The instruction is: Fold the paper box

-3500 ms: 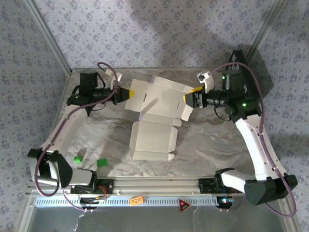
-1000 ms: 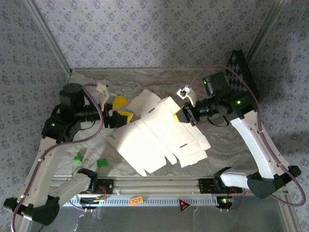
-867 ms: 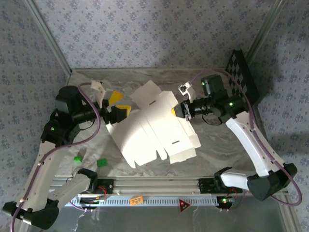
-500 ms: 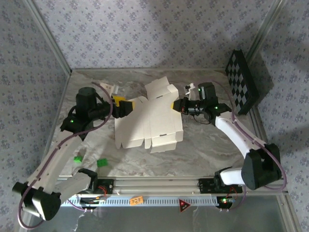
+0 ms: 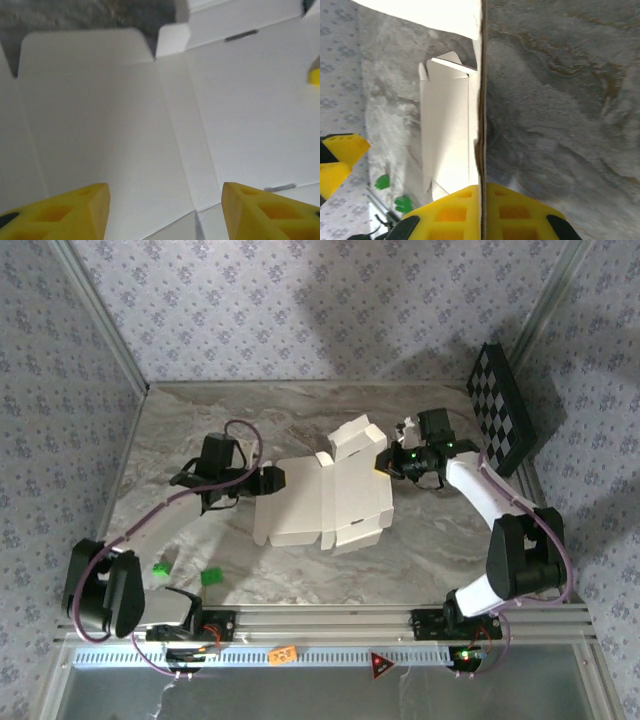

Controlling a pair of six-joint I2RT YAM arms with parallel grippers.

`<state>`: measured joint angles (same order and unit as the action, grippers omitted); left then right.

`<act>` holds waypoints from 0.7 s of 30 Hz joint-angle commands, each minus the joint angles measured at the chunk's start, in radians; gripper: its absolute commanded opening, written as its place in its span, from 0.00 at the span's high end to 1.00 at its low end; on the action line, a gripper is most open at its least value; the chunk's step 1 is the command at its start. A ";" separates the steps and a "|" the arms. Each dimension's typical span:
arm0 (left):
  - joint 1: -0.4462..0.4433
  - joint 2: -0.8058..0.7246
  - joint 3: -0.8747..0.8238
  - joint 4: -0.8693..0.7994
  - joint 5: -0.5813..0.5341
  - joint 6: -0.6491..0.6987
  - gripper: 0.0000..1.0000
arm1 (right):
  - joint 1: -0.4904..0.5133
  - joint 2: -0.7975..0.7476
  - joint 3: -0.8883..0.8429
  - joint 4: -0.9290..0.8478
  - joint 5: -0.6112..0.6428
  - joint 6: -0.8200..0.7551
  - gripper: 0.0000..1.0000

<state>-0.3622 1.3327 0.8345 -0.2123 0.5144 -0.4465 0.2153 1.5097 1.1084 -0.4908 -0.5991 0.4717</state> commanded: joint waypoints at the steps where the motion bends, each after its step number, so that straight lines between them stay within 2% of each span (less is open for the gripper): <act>1: -0.007 0.051 -0.033 0.076 0.084 -0.035 0.43 | 0.000 0.028 0.076 -0.210 0.111 -0.163 1.00; 5: -0.017 0.120 -0.060 0.116 0.112 -0.050 0.53 | 0.014 0.054 0.167 -0.311 0.218 -0.242 1.00; 10: -0.044 0.196 -0.084 0.179 0.144 -0.069 0.59 | 0.057 0.084 0.233 -0.384 0.344 -0.289 1.00; 21: -0.091 0.325 -0.093 0.256 0.169 -0.093 0.74 | 0.197 0.176 0.344 -0.472 0.512 -0.299 1.00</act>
<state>-0.4465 1.6405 0.7513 0.0017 0.6548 -0.5343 0.3855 1.6600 1.4136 -0.8833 -0.1558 0.1925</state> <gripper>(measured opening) 0.263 0.071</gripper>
